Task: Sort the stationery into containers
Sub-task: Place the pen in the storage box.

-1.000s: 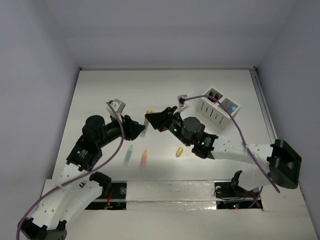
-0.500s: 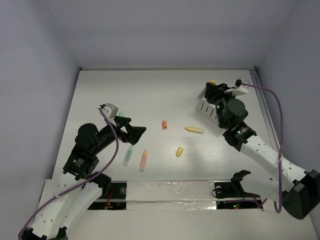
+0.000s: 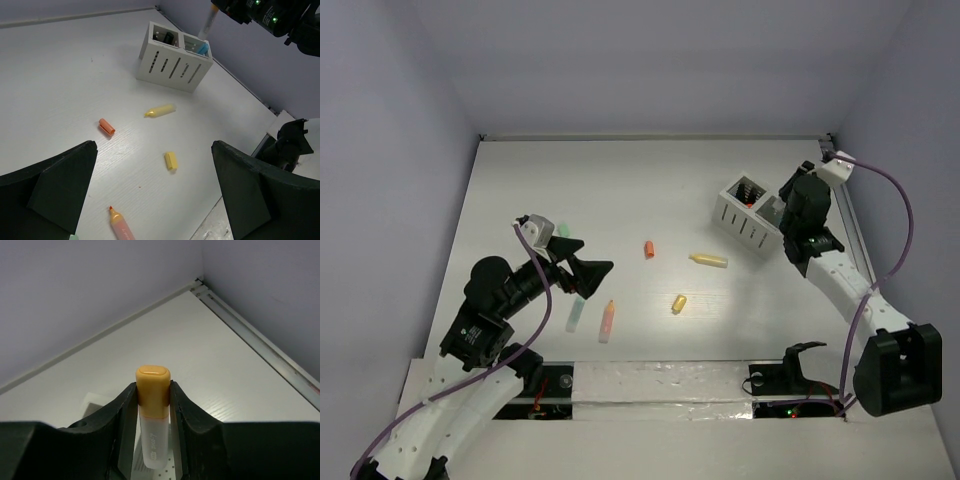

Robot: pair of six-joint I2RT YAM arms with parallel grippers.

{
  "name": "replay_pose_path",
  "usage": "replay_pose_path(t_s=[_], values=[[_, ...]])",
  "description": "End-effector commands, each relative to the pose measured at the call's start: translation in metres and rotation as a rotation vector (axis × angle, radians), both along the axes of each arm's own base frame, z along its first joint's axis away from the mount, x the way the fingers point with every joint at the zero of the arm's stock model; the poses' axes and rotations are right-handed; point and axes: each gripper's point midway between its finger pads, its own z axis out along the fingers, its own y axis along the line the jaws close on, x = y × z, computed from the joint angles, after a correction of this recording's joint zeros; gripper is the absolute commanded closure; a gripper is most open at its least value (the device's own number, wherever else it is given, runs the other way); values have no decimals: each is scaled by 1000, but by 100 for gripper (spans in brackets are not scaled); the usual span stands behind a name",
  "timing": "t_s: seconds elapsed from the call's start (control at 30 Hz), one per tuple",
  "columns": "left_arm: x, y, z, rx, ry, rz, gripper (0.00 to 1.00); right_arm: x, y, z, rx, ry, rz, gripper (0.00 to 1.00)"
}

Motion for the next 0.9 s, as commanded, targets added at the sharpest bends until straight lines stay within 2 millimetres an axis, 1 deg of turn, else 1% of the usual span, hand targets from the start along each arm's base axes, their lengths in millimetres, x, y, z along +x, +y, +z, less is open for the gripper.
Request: replay_pose_path(t_s=[0.0,0.03,0.07,0.13,0.23,0.27,0.33,0.37,0.4,0.43,0.47,0.5,0.53,0.57,0.63,0.67,0.73,0.8,0.83,0.87], values=[[1,0,4,-10,-23,8,1,9,-3,-5,-10,25,-5,100],[2,0,4,-9,-21,9,1,13,-2,-17,-9,51,-5,100],[2,0,4,-10,-20,12,1,14,-2,-23,-9,64,-5,100],[2,1,3,-9,-19,14,1,18,0,-32,-4,78,0,100],[3,0,3,-8,-18,14,1,17,2,-42,8,99,5,100],[3,1,3,-8,-18,15,1,15,2,-43,8,102,8,91],[3,0,2,-6,-14,14,1,13,2,-41,11,104,11,77],[3,0,2,-6,-14,14,1,10,1,-36,14,94,8,59],[3,0,2,-6,-14,14,1,8,1,-36,12,102,14,52],[4,0,1,-4,-10,14,1,7,2,-31,13,96,20,45],[4,0,1,-4,-10,15,1,6,3,-29,13,98,26,35],[4,0,1,-4,-11,15,1,2,4,-26,14,104,37,32],[4,0,2,-5,-12,17,1,3,9,-20,23,96,66,29],[5,0,1,-4,-11,18,1,3,12,-18,28,98,84,23],[5,1,1,-4,-11,25,1,1,22,-18,52,114,144,21],[6,1,1,-4,-11,31,1,1,28,-17,60,118,178,19],[7,3,1,-3,-10,41,1,-3,48,-20,77,142,270,18],[9,6,1,0,-11,64,1,-9,89,-23,98,167,423,19],[10,8,4,-2,-18,76,1,-15,106,-30,107,204,473,22],[12,11,4,1,-19,98,1,-27,145,-34,101,232,580,27]])
